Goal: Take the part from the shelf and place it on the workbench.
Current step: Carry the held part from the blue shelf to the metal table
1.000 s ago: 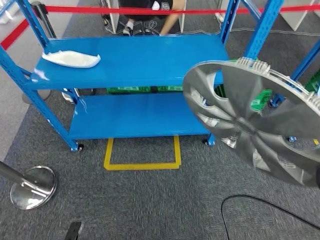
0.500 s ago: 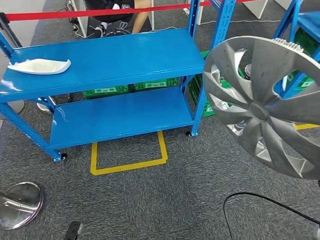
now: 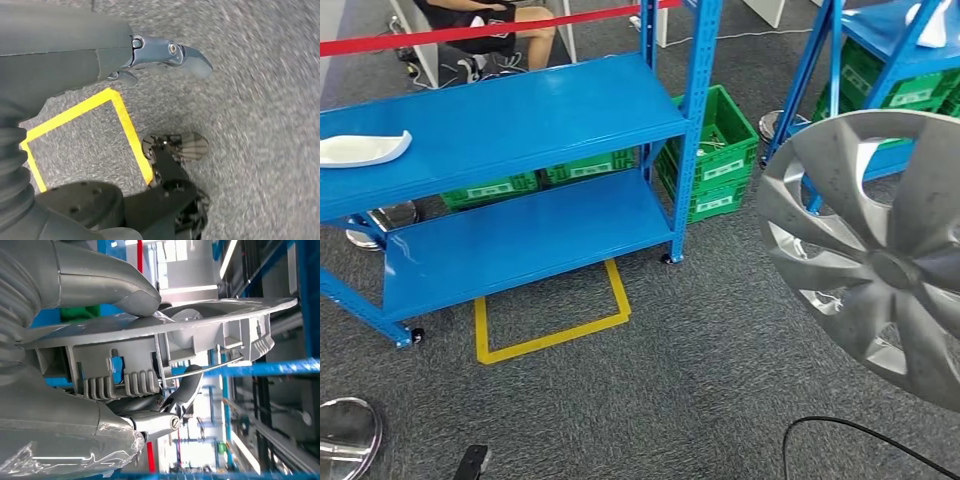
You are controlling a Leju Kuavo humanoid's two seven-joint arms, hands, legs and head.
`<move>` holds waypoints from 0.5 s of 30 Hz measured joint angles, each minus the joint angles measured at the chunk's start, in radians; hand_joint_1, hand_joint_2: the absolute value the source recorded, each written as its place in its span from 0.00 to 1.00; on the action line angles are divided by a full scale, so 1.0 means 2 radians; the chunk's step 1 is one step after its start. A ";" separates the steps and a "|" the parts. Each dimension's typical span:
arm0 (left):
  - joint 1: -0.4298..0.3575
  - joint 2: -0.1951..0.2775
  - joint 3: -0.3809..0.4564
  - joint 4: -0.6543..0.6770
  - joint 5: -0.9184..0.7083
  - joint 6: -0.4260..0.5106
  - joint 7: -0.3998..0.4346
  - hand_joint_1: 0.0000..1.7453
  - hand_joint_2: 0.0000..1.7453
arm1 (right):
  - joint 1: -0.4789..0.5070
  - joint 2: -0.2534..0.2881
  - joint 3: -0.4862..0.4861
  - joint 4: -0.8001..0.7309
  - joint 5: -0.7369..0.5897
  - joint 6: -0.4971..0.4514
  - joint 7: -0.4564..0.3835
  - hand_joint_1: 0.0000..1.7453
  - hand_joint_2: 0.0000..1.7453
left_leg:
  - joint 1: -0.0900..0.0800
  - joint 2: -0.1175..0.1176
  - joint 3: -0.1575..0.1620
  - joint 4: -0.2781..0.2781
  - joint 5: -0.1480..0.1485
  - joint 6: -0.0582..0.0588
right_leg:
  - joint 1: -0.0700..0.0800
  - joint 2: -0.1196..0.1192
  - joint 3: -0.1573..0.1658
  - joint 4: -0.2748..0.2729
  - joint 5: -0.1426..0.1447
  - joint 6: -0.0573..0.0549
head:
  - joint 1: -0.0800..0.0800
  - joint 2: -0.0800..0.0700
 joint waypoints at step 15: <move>-0.003 -0.008 0.000 0.000 -0.003 0.005 0.003 0.00 1.00 | -0.032 0.063 -0.172 0.002 0.008 0.081 0.044 1.00 1.00 | 0.000 -0.087 0.002 0.009 -0.007 0.006 | 0.000 0.099 -0.026 0.003 0.022 -0.017 | 0.000 0.000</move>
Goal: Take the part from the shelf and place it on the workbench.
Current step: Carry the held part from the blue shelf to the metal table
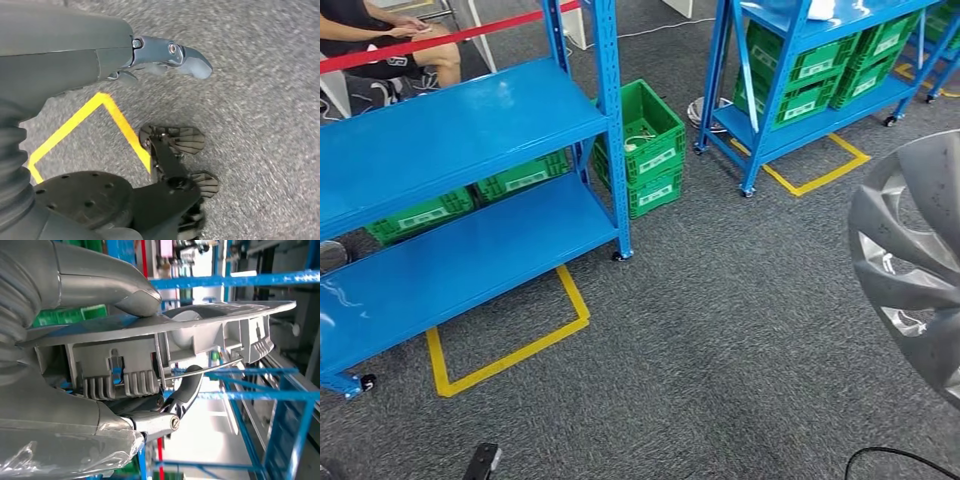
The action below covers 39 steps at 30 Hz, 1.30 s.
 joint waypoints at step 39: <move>-0.002 0.000 0.003 0.000 -0.003 -0.007 -0.023 0.00 1.00 | -0.032 -0.002 -0.080 0.017 -0.022 0.000 0.031 1.00 1.00 | 0.005 0.051 -0.005 -0.005 0.002 0.007 | -0.008 -0.060 -0.070 0.132 -0.065 0.028 | 0.013 0.000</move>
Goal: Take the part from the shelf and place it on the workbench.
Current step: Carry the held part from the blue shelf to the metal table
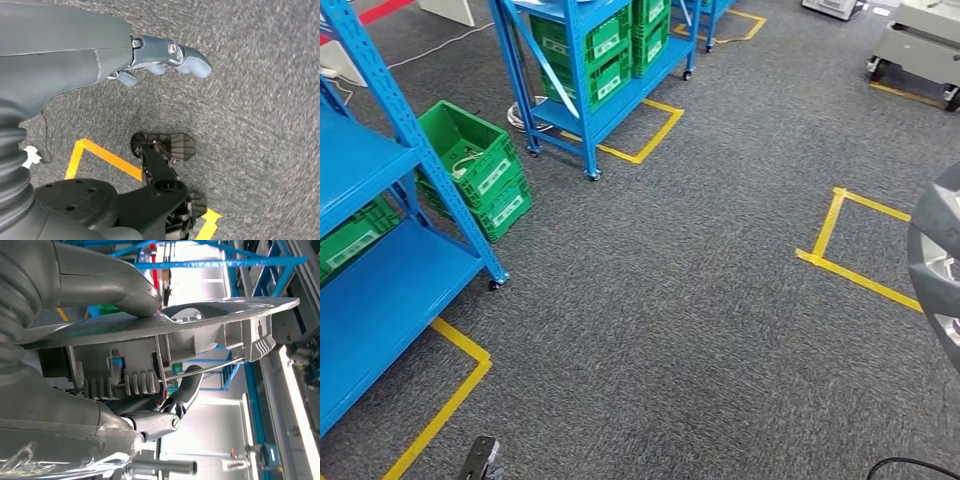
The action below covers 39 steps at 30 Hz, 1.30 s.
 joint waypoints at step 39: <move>-0.001 0.007 0.026 0.000 0.008 -0.009 0.023 0.00 1.00 | -0.017 -0.014 0.044 0.028 0.203 -0.174 -0.111 1.00 1.00 | -0.009 0.050 0.014 0.002 -0.013 -0.015 | 0.003 -0.028 0.070 -0.119 0.050 -0.014 | -0.002 0.000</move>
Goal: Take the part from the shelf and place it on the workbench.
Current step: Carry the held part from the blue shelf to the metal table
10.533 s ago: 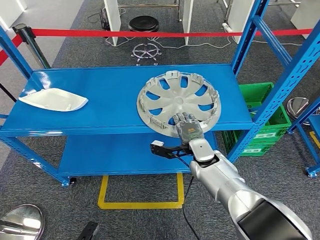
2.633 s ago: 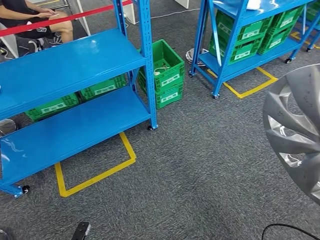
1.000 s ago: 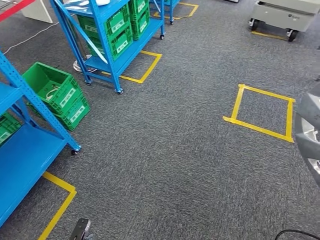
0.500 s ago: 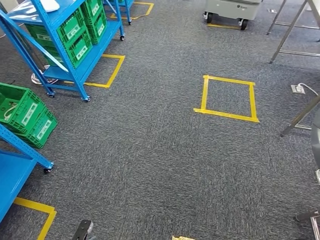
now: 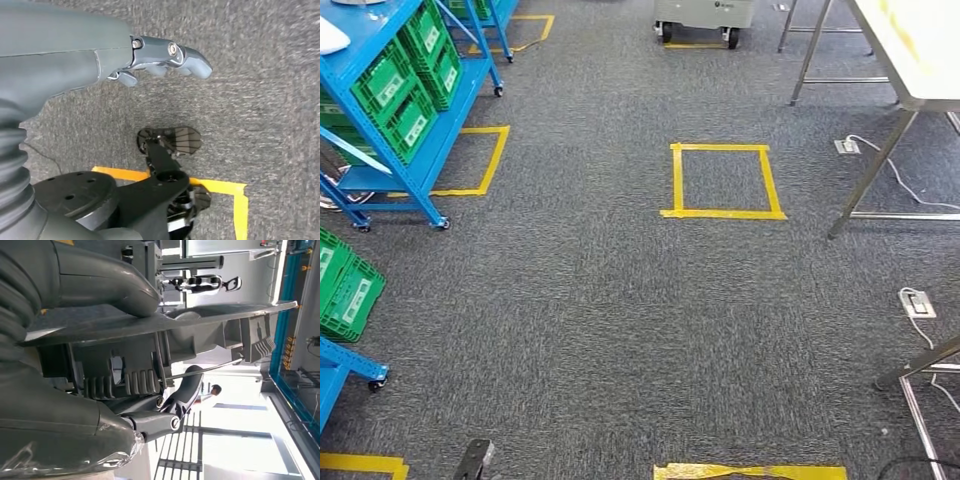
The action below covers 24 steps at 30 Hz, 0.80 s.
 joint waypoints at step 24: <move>0.001 0.009 0.016 0.000 -0.004 0.006 0.011 0.00 1.00 | 0.023 -0.014 -0.020 -0.010 0.051 -0.028 0.006 1.00 1.00 | 0.002 -0.036 -0.011 -0.006 0.014 0.019 | -0.003 0.026 -0.071 0.122 -0.044 0.012 | -0.001 0.000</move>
